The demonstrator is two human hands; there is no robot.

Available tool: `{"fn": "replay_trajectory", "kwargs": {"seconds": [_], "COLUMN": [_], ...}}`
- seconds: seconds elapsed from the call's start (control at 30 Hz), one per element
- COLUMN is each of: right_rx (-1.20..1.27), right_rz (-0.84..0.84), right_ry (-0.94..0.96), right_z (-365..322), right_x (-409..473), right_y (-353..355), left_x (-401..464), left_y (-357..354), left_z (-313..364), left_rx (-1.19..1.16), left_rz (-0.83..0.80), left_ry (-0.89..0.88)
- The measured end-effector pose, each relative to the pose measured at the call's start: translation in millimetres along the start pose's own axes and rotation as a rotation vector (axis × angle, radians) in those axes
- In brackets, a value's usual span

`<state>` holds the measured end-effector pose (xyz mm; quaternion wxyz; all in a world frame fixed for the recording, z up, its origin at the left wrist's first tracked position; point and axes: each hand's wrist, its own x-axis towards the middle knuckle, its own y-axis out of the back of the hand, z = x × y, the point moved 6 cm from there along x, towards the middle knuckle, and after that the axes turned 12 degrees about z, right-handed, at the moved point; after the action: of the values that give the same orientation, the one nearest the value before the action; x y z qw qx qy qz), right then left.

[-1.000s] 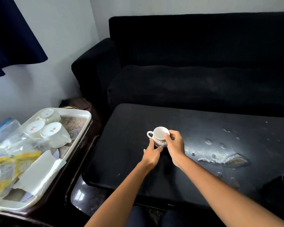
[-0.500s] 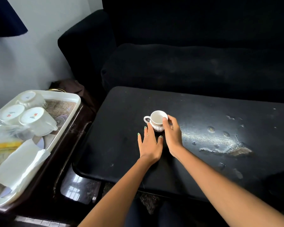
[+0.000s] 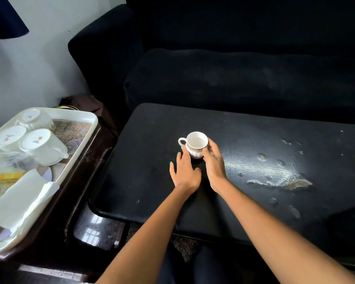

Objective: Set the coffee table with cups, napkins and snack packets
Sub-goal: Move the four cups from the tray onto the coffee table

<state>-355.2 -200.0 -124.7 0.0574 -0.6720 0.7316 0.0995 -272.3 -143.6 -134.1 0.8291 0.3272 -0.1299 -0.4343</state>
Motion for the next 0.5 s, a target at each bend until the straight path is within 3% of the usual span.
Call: {"fn": "replay_trajectory", "kwargs": {"seconds": [0.27,0.5], "right_rx": [-0.056,-0.288], "right_rz": [0.036,0.019], "right_ry": [-0.02,0.023], "right_z": [2.5,4.2], "right_x": [-6.5,-34.7], "right_y": [10.4,30.3], "left_x": [-3.9,-34.9], "left_y": [6.6,19.0], "left_z": [-2.0,-7.5], "left_rx": [-0.041,-0.087], "left_rz": [-0.028,-0.087], "left_ry": [0.005,0.071]}}
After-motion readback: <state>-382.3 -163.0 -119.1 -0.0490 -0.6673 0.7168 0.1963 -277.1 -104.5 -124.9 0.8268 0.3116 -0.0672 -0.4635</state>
